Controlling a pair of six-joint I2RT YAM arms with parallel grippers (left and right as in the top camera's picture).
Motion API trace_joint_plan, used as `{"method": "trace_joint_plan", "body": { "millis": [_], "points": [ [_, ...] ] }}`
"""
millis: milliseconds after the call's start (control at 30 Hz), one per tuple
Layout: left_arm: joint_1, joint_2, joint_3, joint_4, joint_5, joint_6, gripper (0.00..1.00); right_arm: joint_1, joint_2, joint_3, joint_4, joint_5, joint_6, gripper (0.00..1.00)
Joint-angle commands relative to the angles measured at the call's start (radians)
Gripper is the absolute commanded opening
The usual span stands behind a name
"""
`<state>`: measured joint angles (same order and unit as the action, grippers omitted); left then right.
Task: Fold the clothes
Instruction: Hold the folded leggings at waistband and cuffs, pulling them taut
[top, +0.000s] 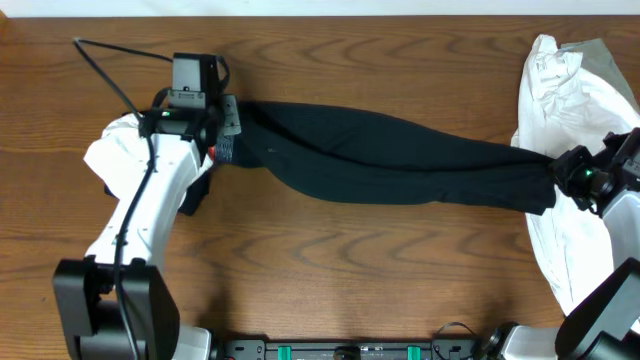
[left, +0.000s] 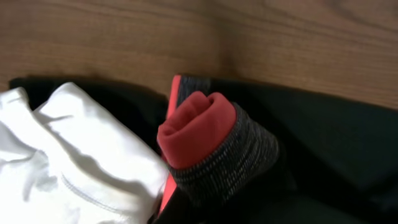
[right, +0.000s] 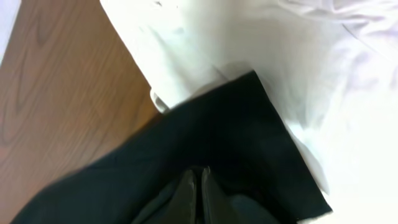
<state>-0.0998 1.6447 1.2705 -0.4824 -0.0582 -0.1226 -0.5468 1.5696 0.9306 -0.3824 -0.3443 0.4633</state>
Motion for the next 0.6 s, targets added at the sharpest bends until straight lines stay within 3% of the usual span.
{"method": "trace_joint_plan", "body": {
  "millis": [0,567],
  "points": [
    [-0.002,0.029,0.024,0.021,-0.002,0.01,0.06,-0.019,0.028,0.017,0.034,0.004,0.038,0.01],
    [-0.002,0.048,0.024,0.179,0.0,-0.146,0.06,-0.115,0.052,0.017,0.111,0.02,0.12,0.01]
  ]
}}
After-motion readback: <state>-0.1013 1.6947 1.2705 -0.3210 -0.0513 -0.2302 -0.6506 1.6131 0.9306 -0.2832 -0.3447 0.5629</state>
